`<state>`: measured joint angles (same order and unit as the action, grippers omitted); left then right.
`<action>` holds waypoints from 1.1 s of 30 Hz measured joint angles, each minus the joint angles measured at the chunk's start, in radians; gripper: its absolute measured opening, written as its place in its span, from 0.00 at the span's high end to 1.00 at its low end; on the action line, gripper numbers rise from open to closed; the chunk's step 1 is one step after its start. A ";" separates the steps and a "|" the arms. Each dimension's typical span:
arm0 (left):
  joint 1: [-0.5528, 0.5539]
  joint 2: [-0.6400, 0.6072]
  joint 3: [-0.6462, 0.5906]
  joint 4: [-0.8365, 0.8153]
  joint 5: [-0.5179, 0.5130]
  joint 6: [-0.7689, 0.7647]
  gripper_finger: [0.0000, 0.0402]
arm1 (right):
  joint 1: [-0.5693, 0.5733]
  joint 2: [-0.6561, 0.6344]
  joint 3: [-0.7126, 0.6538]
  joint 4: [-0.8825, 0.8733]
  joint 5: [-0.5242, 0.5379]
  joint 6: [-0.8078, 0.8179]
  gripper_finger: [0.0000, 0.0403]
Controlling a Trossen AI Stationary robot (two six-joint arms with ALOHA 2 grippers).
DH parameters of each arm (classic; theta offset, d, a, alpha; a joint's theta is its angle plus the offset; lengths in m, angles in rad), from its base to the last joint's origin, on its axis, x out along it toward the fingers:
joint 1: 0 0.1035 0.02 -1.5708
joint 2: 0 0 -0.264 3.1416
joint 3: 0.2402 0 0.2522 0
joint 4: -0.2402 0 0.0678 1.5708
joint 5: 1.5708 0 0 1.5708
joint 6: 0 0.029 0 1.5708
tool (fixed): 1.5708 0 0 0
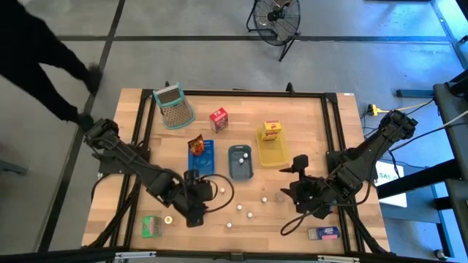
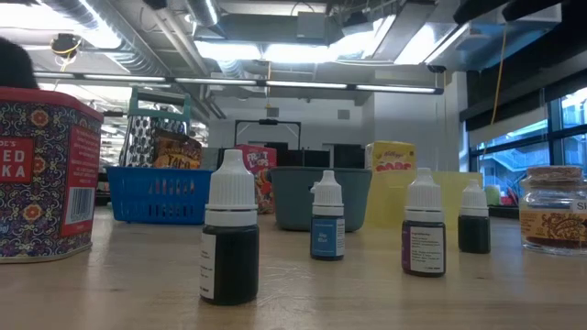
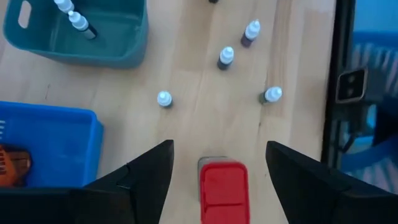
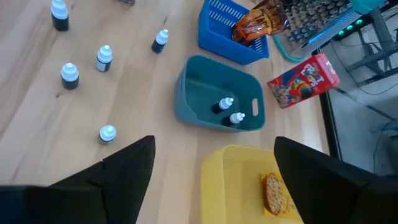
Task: Pick & Place Kitchen Items
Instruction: Put the red seasoning can into the blue bin
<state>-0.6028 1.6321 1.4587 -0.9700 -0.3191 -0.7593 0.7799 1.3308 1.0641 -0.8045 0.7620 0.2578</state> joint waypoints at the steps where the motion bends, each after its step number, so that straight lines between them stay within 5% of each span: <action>1: -0.008 0.000 -0.010 0.001 -0.011 0.000 0.37 | 0.000 0.000 0.000 0.004 -0.001 0.000 0.18; 33: -0.091 0.000 -0.207 0.107 -0.015 -0.118 0.37 | -0.035 0.000 0.000 0.078 -0.044 -0.004 0.17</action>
<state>-0.6941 1.6325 1.2517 -0.8634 -0.3338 -0.8770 0.7452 1.3308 1.0641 -0.7265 0.7181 0.2542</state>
